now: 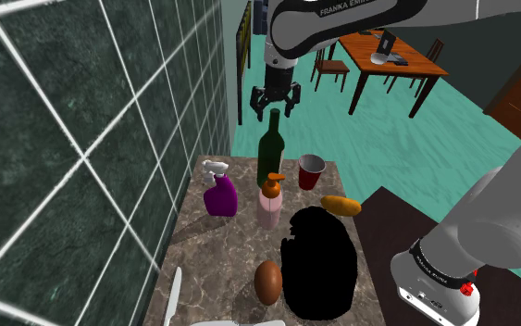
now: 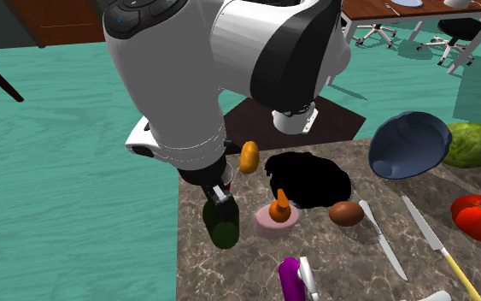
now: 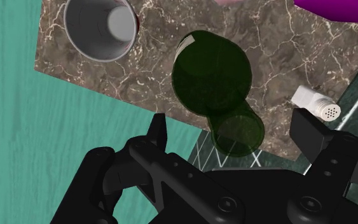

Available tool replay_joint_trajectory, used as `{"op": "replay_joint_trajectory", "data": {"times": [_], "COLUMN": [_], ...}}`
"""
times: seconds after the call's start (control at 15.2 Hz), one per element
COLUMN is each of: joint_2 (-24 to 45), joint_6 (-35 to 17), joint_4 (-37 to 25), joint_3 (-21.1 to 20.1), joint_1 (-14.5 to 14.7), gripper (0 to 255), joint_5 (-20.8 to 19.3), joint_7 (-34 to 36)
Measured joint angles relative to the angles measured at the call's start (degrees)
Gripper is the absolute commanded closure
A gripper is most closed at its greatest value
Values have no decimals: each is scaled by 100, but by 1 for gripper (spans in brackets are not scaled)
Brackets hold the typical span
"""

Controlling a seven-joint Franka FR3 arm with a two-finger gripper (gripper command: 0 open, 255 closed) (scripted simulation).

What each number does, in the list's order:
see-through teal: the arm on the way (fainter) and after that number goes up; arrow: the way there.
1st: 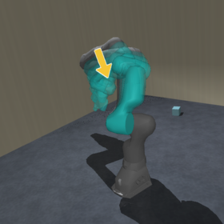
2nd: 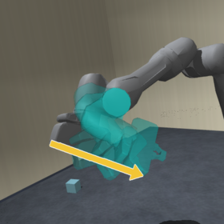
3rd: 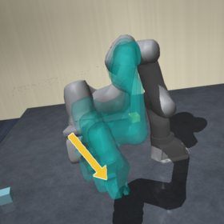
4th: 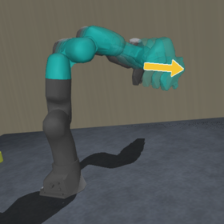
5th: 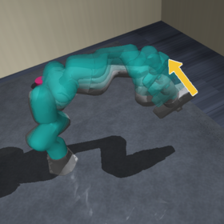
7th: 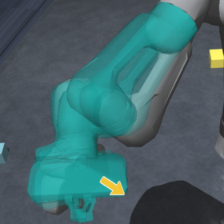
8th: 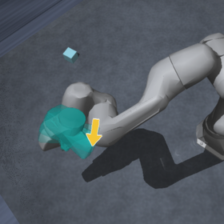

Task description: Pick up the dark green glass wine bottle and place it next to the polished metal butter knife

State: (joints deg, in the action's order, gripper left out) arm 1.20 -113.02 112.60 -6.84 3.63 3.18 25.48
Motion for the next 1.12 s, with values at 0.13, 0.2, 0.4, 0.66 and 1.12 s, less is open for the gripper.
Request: {"op": "replay_joint_trajectory", "data": {"times": [0.13, 0.2, 0.4, 0.66, 1.12], "joint_2": [0, 0, -1, -1, -69], "joint_6": [0, 0, -1, -1, 293], "joint_4": [0, 0, -1, 0, -223], "joint_3": [0, 0, 0, 1, 4], "joint_1": [0, 0, 0, -1, -5], "gripper": [255, 255, 255, 255, 255], "joint_5": [0, 0, 0, 0, 2], "joint_7": [0, 0, 0, -1, 5]}}
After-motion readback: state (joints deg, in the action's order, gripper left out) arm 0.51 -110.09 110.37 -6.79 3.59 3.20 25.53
